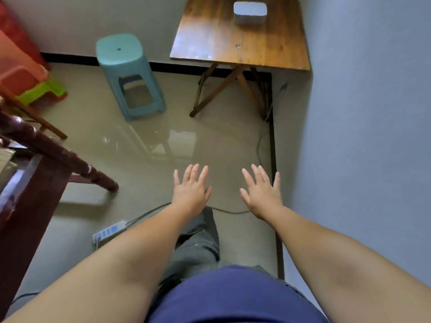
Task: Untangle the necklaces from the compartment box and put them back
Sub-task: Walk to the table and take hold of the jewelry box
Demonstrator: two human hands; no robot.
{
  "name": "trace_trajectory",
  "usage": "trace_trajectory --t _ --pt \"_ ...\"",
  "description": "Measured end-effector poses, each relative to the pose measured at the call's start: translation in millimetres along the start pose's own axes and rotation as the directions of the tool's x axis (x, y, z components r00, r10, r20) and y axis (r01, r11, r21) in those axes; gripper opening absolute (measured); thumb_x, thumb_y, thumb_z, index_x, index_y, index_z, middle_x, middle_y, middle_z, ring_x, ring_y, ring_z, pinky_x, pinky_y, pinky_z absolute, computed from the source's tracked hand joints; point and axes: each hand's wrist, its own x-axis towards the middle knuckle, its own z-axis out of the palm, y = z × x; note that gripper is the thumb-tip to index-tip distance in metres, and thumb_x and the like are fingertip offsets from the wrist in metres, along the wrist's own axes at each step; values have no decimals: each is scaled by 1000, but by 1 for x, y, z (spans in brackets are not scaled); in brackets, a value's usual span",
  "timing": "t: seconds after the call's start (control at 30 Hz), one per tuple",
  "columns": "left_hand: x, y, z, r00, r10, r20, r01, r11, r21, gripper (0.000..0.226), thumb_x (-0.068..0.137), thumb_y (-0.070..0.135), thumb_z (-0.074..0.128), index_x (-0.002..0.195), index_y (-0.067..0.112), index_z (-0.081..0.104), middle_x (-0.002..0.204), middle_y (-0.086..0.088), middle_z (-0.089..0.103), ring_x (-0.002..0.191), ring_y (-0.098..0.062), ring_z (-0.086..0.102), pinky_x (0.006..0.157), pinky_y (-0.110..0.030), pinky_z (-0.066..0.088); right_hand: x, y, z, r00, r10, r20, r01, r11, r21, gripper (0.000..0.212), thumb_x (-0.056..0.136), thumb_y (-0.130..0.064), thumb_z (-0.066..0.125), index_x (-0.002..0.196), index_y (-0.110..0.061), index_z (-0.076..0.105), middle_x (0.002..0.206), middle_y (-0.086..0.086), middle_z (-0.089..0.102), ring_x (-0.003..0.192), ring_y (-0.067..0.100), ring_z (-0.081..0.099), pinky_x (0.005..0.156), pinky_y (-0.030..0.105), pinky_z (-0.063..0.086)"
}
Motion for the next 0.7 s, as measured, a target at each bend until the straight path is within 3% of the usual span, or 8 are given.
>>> trace_trajectory --t 0.13,0.27,0.53,0.7 --pt "97 -25 -53 999 38 -27 -37 998 48 60 99 45 22 148 23 -4 160 -6 2 146 -22 -6 114 -54 -6 92 -4 -44 998 55 -39 -53 998 33 59 98 -44 22 150 -26 1 161 5 -2 147 20 -7 113 59 -6" --pt "185 -27 -95 1000 -12 -22 12 1000 -1 59 99 42 24 149 21 2 159 -8 6 146 -23 -1 114 -54 -3 166 1 -85 994 94 -50 -88 991 101 58 99 -43 23 150 -27 2 161 3 0 147 19 -6 113 58 -6" --pt "366 13 -122 986 166 11 -166 986 -2 59 98 45 24 148 24 0 159 -7 7 146 -23 -3 114 -55 -3 334 71 -130 988 141 -59 -136 987 89 58 99 -43 24 150 -27 1 161 4 1 147 21 -5 113 58 -4" --pt "492 27 -163 998 57 -19 -58 998 -40 60 98 46 26 149 23 2 159 -6 9 146 -23 0 116 -54 -1 455 126 -183 994 73 -80 -68 996 60 58 99 -43 24 150 -26 5 161 5 3 147 21 -4 114 56 -5"
